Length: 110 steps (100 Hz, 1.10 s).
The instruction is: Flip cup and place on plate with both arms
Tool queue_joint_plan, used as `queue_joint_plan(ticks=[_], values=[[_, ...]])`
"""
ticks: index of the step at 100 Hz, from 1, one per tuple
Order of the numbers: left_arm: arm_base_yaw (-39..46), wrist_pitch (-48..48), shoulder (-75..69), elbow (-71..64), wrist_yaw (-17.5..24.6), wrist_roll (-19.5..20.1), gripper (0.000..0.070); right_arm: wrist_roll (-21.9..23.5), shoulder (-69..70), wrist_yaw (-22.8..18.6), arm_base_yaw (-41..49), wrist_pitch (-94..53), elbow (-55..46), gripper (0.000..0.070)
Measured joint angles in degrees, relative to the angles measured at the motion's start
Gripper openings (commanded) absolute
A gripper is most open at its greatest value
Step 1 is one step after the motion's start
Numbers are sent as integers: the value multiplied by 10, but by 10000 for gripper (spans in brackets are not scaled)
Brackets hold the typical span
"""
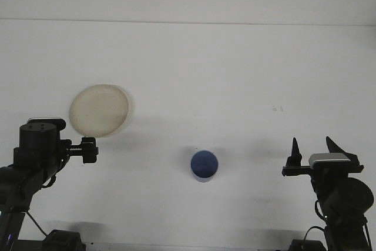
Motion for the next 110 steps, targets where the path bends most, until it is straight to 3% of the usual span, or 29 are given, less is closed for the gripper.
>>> queue_joint_plan(ticks=[25, 71, 110], values=[[-64, -36, 56, 80, 61, 0, 585, 0, 0, 0, 0, 0, 0, 573], [-313, -50, 313, 244, 62, -16, 585, 0, 0, 0, 0, 0, 0, 573], [-410, -48, 462, 310, 63, -15, 586, 0, 0, 0, 0, 0, 0, 573]])
